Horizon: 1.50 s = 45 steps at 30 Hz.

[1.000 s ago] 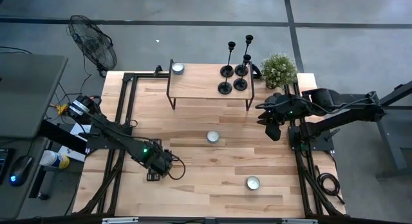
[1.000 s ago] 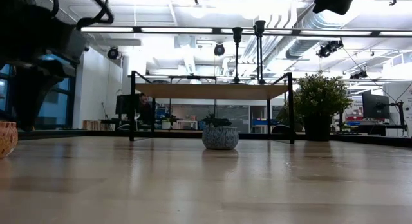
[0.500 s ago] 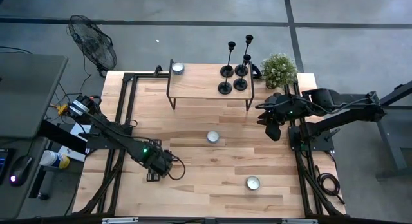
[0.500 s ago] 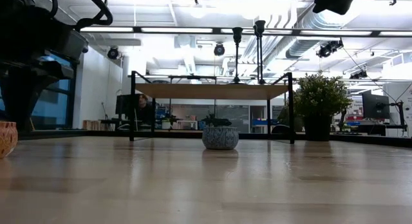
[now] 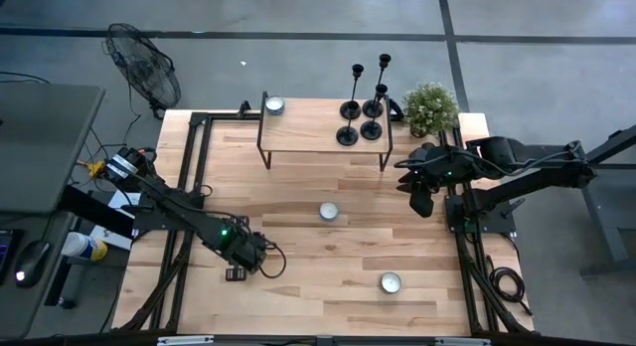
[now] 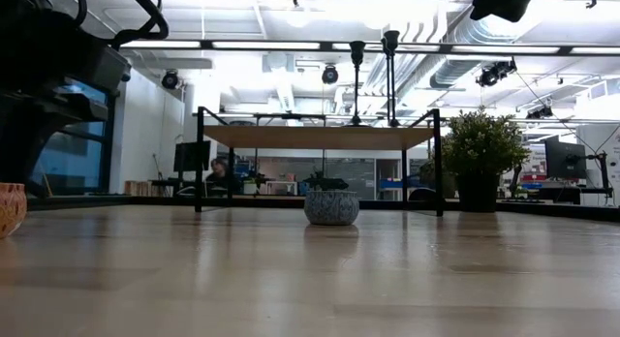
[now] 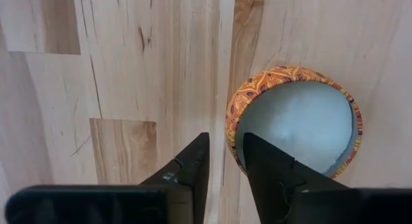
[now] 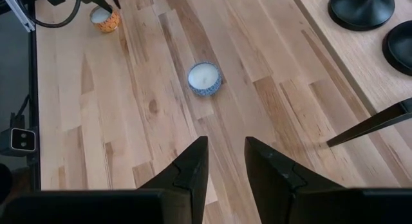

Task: Pick & Place candle stick holders
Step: Put the orange scented candle on the shelf

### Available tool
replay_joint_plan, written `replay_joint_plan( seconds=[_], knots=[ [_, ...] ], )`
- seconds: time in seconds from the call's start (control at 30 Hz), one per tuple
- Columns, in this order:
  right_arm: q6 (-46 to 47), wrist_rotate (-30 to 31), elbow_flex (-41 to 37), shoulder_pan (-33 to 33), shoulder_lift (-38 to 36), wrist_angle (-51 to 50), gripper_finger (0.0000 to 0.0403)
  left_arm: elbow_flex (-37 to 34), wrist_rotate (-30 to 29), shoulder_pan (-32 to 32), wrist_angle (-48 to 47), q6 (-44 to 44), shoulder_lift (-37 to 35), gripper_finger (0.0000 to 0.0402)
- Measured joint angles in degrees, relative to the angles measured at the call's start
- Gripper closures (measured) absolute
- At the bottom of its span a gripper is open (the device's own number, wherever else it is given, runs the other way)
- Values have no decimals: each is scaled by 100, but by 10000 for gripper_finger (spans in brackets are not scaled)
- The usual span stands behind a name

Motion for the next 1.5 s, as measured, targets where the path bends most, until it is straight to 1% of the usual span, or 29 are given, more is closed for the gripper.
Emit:
replay_joint_plan(
  seconds=[0.53,0.83,1.23,1.4,1.5],
  knots=[
    [-2,2,0,0,0,-2,308,0,10,0,17,-86,2,352],
    [-44,4,0,0,0,-7,308,0,80,2,24,-125,4,396],
    [-65,4,0,0,0,-7,308,16,158,1,48,-170,4,400],
    [-48,-9,0,0,0,-7,308,230,146,4,-11,-180,4,400],
    [-11,-15,0,0,0,-8,308,402,142,4,-134,-401,4,401]
  ],
)
